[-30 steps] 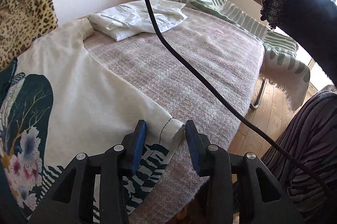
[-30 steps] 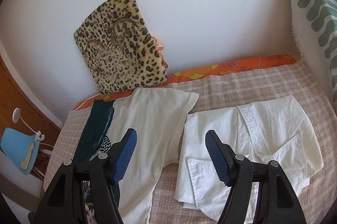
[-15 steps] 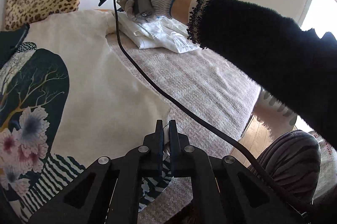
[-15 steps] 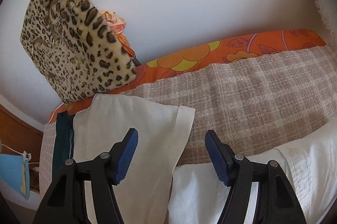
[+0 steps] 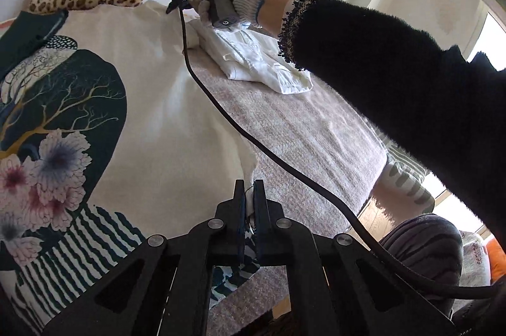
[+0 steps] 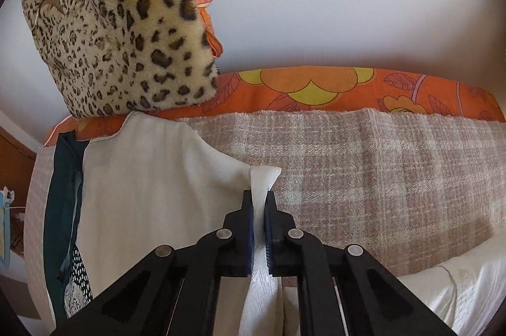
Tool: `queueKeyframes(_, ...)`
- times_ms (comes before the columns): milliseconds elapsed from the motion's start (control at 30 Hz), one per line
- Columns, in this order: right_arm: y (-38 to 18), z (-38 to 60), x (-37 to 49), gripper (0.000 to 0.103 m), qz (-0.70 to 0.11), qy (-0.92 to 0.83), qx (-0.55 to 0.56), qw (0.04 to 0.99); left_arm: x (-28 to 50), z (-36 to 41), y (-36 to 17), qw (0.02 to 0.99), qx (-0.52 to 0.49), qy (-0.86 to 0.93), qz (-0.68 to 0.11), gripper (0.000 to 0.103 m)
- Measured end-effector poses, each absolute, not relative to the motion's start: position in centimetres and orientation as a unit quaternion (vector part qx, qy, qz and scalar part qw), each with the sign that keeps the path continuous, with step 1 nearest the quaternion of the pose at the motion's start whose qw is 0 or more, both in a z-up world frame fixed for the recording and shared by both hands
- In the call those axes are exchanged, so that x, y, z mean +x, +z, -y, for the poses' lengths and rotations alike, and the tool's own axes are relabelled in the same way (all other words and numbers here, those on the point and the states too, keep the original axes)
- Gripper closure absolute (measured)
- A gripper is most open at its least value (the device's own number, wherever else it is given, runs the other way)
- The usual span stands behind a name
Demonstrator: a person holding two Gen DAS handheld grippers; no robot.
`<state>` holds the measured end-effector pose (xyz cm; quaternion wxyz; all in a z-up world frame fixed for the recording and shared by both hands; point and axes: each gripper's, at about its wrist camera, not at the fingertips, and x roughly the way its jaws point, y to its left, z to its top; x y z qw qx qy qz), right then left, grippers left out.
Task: Fold small clothes
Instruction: 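Grasp the cream side edge with the right gripper and fold it toward the center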
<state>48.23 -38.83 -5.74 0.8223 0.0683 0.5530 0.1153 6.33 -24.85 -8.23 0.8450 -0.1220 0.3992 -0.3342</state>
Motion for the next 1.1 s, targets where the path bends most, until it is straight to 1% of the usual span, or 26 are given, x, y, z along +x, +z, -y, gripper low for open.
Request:
queueKeyframes(133,-3.2,37.7,48.2,0.102,-0.536,0.105,0.073,0.835,5.7,23.2,-7.8,0.852,-0.134,-0.321,-0.392,0.100)
queueKeyframes(233,-1.3,36.0,48.1,0.102,-0.525,0.103,0.054,0.843,5.3,21.7,-7.5,0.857,-0.147,-0.309,-0.386,0.100)
queueKeyframes(500,1.7,28.6,47.8,0.102,-0.507,0.114,0.010,0.854,3.9,17.8,-7.5,0.870,-0.173,-0.268,-0.375,0.101)
queueKeyframes(633,1.9,24.7,47.0,0.102,-0.505,0.122,-0.023,0.854,3.3,15.9,-7.9,0.873,-0.189,-0.249,-0.375,0.101)
queueKeyframes(900,-0.1,17.4,45.8,0.102,-0.515,0.133,-0.085,0.843,2.8,13.6,-8.8,0.872,-0.214,-0.223,-0.380,0.101)
queueKeyframes(1100,-0.6,13.8,45.8,0.103,-0.516,0.140,-0.097,0.840,2.3,12.3,-8.7,0.878,-0.215,-0.209,-0.373,0.101)
